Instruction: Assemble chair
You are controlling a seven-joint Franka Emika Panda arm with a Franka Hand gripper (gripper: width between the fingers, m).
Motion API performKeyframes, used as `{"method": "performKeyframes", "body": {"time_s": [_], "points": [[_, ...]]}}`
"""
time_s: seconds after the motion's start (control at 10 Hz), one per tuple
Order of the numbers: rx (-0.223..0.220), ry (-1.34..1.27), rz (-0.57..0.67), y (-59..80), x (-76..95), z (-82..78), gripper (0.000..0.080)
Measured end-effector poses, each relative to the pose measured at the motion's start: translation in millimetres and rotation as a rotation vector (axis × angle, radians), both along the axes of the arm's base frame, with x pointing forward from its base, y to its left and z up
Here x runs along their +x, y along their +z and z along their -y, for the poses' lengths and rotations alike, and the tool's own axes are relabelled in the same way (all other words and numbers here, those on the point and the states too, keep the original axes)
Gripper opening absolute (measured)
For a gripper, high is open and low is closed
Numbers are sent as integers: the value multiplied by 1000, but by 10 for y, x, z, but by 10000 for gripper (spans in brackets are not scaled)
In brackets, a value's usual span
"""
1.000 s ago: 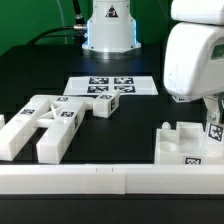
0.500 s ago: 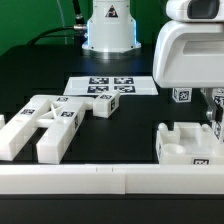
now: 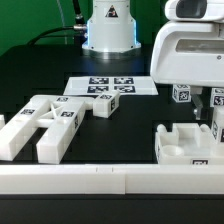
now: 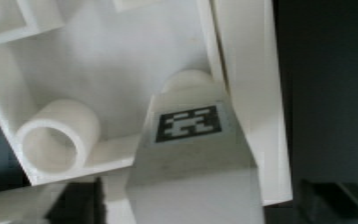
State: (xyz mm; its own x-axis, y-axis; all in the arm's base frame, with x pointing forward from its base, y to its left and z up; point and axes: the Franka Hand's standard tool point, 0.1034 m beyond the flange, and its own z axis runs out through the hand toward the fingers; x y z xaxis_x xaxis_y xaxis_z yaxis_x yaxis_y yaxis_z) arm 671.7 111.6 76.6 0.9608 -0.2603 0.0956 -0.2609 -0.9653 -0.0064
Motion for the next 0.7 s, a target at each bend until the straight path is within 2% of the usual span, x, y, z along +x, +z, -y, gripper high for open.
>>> {"method": "performKeyframes", "body": {"time_s": [0.1,0.2,0.7], "points": [[-6,45,-3,0,-2,6,618],[-16,113,-17,9,-9,22,640],[-76,640,-33,42,14,-111,649]]}}
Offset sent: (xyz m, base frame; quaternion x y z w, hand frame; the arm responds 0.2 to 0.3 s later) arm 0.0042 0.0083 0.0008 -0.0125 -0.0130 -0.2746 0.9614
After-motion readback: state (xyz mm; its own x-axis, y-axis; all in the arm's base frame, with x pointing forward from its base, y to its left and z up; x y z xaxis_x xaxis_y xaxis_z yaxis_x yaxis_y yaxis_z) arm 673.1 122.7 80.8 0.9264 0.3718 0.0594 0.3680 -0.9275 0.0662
